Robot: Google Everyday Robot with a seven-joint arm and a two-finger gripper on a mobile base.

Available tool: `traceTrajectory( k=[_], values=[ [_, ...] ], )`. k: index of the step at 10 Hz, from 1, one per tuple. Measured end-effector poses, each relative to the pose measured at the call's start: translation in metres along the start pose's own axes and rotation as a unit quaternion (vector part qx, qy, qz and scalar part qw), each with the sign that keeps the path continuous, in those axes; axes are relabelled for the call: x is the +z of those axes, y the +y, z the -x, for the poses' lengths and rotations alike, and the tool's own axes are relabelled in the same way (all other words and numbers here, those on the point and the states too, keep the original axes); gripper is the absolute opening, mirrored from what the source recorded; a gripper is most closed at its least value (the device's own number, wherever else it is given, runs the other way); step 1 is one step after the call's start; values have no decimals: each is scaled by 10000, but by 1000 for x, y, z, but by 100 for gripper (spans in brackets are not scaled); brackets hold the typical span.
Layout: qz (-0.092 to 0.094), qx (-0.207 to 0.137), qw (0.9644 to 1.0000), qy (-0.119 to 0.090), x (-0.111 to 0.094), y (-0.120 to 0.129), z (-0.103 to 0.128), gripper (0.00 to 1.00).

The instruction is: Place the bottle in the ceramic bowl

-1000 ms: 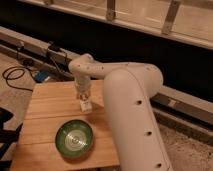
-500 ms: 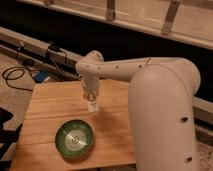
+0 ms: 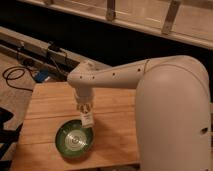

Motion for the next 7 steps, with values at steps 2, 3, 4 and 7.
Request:
traceTrajectory(
  k=[2,3,4,7],
  values=[
    [119,-137,9996,235,9,24,-21,0],
    [196,-195,9988,393,17,37,-32,0],
    [274,-265,9977,565,25,48,-44,0],
    [333,-359,9963,712,30,54,-54,7]
  ],
)
